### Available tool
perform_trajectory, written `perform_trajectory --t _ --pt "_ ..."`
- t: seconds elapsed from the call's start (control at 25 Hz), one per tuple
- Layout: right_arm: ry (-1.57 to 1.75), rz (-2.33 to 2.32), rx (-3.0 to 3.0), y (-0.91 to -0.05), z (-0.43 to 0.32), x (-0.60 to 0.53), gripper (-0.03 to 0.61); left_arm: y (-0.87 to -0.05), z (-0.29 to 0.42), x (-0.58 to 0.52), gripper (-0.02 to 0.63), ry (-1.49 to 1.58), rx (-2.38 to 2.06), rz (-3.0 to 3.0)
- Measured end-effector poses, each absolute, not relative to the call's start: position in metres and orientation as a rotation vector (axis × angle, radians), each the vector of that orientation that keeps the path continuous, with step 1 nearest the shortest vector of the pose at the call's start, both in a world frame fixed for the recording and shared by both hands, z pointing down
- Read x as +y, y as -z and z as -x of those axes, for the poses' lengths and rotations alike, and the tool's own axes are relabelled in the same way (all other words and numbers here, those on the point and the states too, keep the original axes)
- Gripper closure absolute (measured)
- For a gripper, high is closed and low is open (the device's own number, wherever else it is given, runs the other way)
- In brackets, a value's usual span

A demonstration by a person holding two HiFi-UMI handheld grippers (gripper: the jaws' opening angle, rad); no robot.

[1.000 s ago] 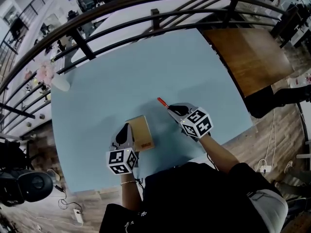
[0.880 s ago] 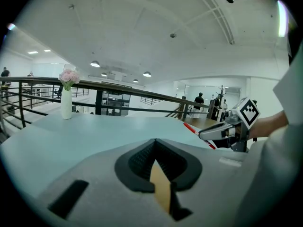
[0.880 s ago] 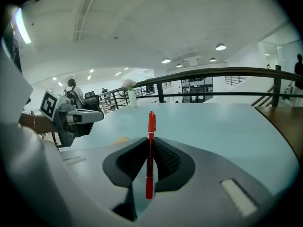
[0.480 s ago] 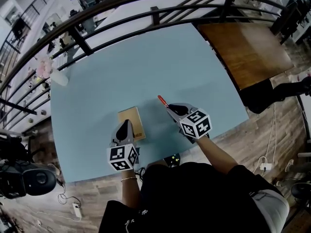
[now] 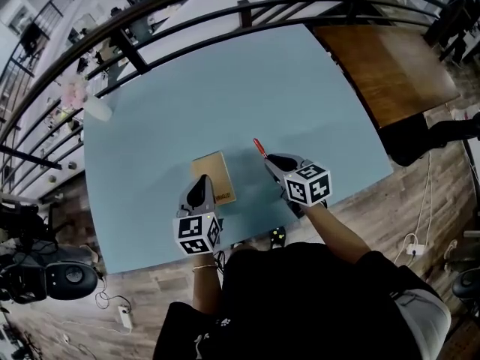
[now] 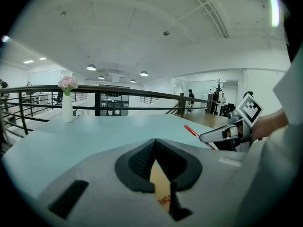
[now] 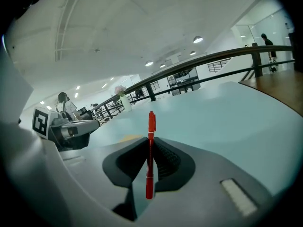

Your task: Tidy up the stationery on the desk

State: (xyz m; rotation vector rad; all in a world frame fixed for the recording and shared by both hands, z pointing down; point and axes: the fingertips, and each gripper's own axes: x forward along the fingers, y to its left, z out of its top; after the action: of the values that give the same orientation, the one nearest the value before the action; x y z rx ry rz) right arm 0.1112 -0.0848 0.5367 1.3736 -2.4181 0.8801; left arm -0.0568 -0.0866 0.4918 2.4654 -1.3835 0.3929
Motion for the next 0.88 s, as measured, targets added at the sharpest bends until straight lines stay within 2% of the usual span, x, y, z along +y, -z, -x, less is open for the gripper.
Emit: perform_trajectory --t 0.64,0.88 --pt "-1.149 -1.546 -2.257 -0.564 -0.028 -0.108 0.526 -0.494 0.14 -0.128 0.617 -0.416 -1.275 -2.493" --pt "-1.174 -1.578 -2.174 -0.584 -0.036 -0.101 0.526 -0.501 0.133 -0.128 0.617 -0.397 -1.239 -2.509"
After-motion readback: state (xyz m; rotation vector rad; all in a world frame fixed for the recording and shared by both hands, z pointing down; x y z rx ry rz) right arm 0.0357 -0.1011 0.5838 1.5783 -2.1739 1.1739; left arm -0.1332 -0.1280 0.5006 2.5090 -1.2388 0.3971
